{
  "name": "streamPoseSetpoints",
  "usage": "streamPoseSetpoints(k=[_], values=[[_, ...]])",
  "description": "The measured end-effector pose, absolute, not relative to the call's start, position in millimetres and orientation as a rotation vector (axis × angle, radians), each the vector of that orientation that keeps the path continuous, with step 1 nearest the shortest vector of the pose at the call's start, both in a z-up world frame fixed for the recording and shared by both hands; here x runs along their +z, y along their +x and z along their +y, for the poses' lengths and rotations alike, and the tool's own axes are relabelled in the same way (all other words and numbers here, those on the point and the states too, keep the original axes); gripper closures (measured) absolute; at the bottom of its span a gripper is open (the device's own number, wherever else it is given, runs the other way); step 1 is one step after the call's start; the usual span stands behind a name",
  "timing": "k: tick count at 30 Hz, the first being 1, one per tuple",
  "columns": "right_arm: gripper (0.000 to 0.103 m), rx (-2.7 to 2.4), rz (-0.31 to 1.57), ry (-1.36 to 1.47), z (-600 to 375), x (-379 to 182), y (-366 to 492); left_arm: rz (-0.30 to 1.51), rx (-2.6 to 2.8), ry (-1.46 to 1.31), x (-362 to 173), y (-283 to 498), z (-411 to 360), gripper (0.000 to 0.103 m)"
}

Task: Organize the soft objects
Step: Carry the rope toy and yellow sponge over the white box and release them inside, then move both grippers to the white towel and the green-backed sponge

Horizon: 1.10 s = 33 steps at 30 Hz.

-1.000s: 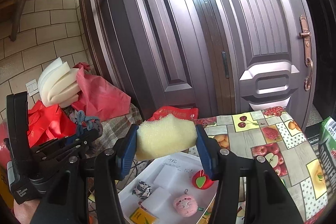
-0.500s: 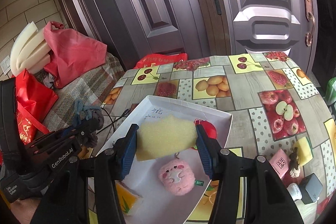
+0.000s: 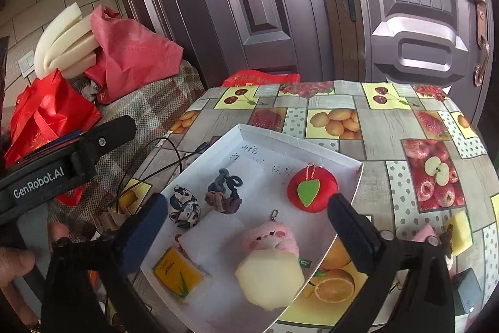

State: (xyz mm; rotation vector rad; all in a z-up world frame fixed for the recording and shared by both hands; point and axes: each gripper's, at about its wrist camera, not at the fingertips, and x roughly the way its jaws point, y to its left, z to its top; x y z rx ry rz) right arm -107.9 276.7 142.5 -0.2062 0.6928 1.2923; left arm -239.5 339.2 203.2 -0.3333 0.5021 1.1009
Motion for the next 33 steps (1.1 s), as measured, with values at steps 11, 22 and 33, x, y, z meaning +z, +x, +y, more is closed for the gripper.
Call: streamPoseSetpoints(k=[11, 22, 33], values=[[0.0, 1.148, 0.257, 0.05, 151, 282, -80, 0.298, 1.112, -0.227, 281, -265, 264, 0.0], [0.0, 0.992, 0.286, 0.182, 61, 292, -22, 0.346, 0.912, -0.257, 269, -196, 227, 0.0], [0.0, 0.889, 0.193, 0.213, -10, 311, -4, 0.376, 0.858, -0.169, 272, -135, 177, 0.0]])
